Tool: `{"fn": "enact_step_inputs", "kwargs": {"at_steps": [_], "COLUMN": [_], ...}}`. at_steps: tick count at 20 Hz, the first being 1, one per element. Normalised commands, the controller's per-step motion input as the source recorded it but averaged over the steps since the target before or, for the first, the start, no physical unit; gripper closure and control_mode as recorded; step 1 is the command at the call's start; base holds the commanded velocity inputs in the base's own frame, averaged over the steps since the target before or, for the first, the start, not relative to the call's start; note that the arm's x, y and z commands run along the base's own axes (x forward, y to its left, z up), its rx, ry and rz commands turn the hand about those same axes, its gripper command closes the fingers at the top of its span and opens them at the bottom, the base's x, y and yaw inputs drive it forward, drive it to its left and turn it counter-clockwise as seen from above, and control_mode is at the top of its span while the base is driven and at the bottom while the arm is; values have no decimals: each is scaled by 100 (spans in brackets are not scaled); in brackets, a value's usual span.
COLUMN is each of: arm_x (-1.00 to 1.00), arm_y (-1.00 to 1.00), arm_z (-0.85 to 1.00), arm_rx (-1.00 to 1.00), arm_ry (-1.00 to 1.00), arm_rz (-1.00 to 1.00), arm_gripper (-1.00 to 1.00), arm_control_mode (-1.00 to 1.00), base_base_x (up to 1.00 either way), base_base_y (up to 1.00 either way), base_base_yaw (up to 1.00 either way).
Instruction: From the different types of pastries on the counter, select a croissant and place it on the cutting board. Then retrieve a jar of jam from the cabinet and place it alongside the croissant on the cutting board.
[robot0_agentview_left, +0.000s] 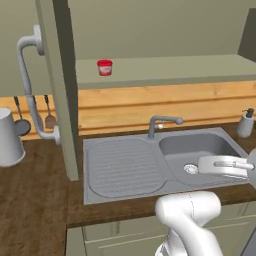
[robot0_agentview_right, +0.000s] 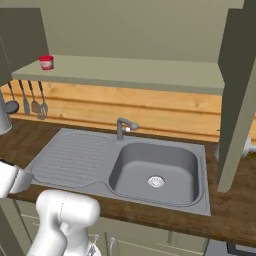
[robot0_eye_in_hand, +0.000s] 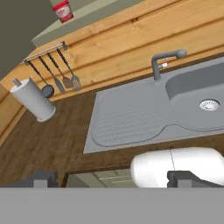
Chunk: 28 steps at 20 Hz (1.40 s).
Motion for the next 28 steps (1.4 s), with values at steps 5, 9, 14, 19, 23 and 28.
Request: {"fn": "enact_step_inputs", "kwargs": {"at_steps": [5,9,14,19,23,28], "arm_x": [0,0,0,13,36,32], "arm_y": [0,0,0,0,14,24], "arm_z": [0,0,0,59,100,86], "arm_rx": [0,0,0,0,-4,-8], "arm_ry": [0,0,0,0,0,-2], "arm_rz": [0,0,0,1,5,2], "arm_gripper": [-100,-100,-100,-100,-100,-100], "arm_control_mode": [100,100,100,-100,-100,-100], "base_base_x": [31,0,0,0,0,0], "base_base_y": [0,0,0,0,0,0], "base_base_yaw": [5,0,0,0,0,0]}}
